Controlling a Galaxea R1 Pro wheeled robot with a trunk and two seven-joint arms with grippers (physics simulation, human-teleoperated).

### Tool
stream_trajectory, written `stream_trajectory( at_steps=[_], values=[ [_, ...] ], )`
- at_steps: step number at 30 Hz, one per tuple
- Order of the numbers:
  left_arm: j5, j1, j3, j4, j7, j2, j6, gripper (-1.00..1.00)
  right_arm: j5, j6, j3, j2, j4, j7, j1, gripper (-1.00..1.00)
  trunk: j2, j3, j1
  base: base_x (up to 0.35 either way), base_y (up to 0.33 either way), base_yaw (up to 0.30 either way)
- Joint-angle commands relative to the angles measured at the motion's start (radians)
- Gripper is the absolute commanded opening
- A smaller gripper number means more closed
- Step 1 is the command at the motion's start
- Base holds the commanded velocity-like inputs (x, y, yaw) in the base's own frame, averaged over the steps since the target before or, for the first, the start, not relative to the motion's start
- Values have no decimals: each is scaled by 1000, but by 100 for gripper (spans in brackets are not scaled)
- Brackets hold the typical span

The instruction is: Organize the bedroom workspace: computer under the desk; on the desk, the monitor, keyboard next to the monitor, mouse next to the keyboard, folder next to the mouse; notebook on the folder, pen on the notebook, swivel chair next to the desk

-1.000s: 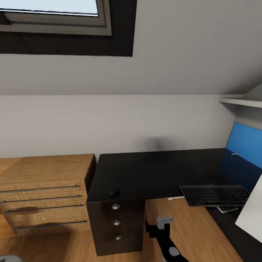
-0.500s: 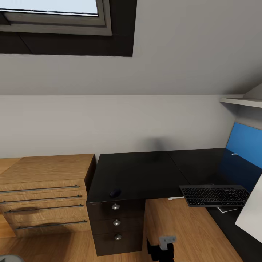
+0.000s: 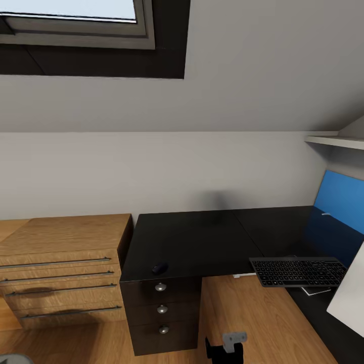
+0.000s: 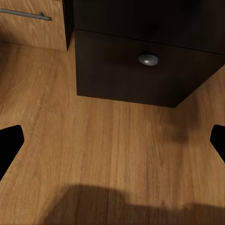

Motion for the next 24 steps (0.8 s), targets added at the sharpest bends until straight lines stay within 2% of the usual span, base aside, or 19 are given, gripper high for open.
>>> stream_trajectory(
  at_steps=[1,10,24],
  values=[
    [3,-1,1,1,-1,0,-3,100,2,-3,6,0,1,-4,-1,100,-1,-1,0,0,0,0],
    [2,-1,1,-1,-3,13,-3,100,3,-3,7,-1,3,-4,-1,100,-1,-1,0,0,0,0],
    [2,-1,0,1,-7,15,-2,100,3,-3,8,2,5,-4,-1,100,-1,-1,0,0,0,0]
  ],
)
